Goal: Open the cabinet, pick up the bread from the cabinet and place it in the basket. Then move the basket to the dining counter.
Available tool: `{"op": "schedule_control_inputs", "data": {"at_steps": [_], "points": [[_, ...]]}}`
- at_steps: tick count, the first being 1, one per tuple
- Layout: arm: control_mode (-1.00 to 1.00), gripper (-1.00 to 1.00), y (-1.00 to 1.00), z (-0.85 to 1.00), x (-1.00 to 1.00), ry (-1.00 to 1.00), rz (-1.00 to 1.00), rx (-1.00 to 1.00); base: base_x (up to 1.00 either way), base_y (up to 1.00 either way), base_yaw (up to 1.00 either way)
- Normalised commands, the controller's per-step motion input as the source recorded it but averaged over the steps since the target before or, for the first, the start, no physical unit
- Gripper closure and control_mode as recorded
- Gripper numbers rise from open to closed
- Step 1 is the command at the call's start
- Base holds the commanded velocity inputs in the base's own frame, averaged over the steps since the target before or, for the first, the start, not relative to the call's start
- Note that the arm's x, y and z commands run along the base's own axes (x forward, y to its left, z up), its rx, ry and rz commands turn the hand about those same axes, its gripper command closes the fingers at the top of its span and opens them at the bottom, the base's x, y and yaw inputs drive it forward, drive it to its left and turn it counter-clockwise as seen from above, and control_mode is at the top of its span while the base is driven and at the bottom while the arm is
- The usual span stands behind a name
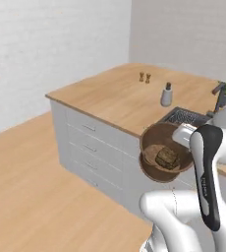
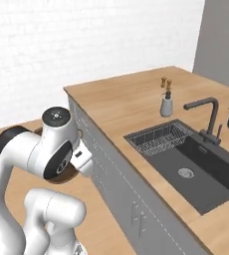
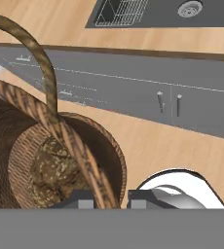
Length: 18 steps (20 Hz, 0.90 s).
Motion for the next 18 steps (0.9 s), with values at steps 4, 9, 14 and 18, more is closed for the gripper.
{"op": "schedule_control_inputs", "data": {"at_steps": [4, 9, 14, 18], "points": [[1.00, 1.00, 0.00, 0.00, 0.00, 0.00, 0.00, 0.00, 0.00, 0.87, -0.65], [1.00, 1.00, 0.00, 0.00, 0.00, 0.00, 0.00, 0.00, 0.00, 1.00, -0.49], [1.00, 1.00, 0.00, 0.00, 0.00, 0.00, 0.00, 0.00, 0.19, 1.00, -0.48], [1.00, 1.00, 0.00, 0.00, 0.00, 0.00, 0.00, 0.00, 0.21, 1.00, -0.38]]}}
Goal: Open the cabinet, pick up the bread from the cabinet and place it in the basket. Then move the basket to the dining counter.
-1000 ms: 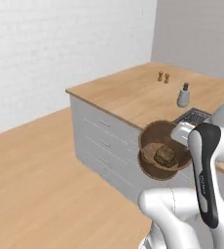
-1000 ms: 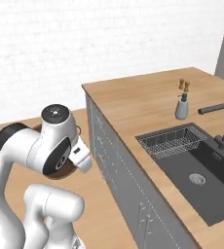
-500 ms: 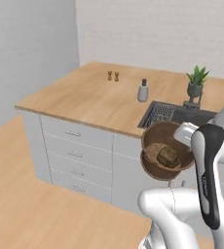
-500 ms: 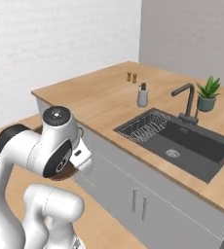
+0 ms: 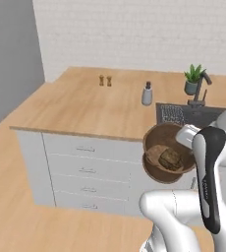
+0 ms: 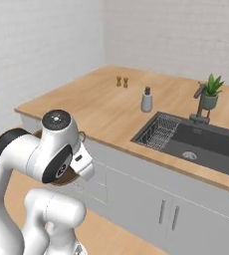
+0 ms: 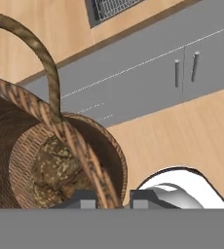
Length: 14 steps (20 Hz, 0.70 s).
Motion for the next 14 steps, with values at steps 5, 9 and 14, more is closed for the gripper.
{"op": "schedule_control_inputs", "data": {"at_steps": [5, 9, 14], "points": [[1.00, 1.00, 0.00, 0.00, 0.00, 0.00, 0.00, 0.00, 0.38, 0.96, -0.27], [1.00, 1.00, 0.00, 0.00, 0.00, 0.00, 0.00, 0.00, 0.46, 0.33, -0.34], [1.00, 1.00, 0.00, 0.00, 0.00, 0.00, 0.00, 0.00, 0.75, 0.09, -0.29]]}}
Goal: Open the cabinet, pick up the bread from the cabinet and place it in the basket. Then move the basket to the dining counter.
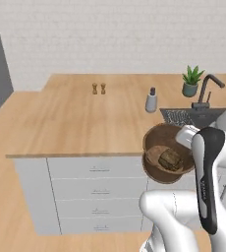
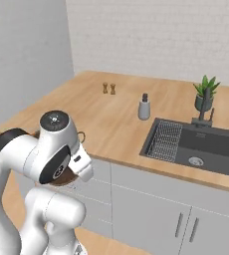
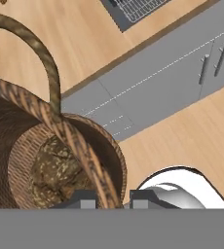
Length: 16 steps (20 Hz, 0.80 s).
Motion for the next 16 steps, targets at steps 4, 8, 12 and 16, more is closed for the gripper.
{"op": "schedule_control_inputs", "data": {"at_steps": [4, 8, 12, 16], "points": [[1.00, 1.00, 0.00, 0.00, 0.00, 0.00, 0.00, 0.00, 0.78, 0.34, -0.30], [1.00, 1.00, 0.00, 0.00, 0.00, 0.00, 0.00, 0.00, 0.72, 0.33, -0.22], [-1.00, 1.00, 0.16, 0.00, 0.61, 0.00, -0.10, 0.00, 0.19, 0.05, -0.05], [-1.00, 1.00, 0.21, -0.05, 1.00, 0.07, -0.02, 0.00, 0.00, 0.00, 0.00]]}}
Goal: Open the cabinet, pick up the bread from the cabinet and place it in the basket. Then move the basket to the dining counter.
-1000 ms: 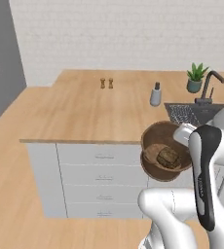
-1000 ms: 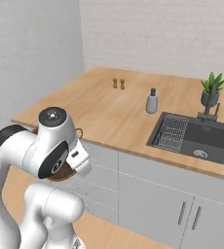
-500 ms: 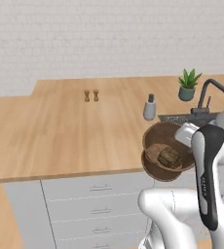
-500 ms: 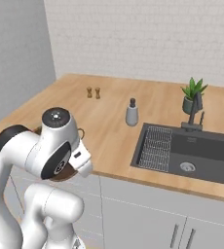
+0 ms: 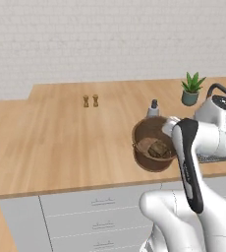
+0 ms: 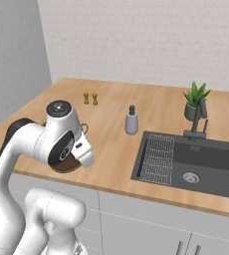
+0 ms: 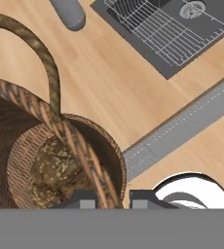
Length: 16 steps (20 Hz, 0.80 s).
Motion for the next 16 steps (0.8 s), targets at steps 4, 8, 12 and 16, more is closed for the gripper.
{"op": "schedule_control_inputs", "data": {"at_steps": [4, 8, 12, 16], "points": [[-1.00, 1.00, 0.08, -0.23, 1.00, 0.22, 0.00, 0.00, 0.00, 0.00, 0.00], [-1.00, 1.00, 0.15, -0.31, 1.00, 0.16, -0.01, 0.03, 0.00, 0.00, 0.00], [-1.00, 1.00, 0.08, -0.34, 0.94, 0.05, 0.00, 0.09, 0.00, 0.00, 0.00], [-1.00, 1.00, 0.00, -0.31, 0.71, 0.02, 0.00, 0.08, 0.00, 0.00, 0.00]]}}
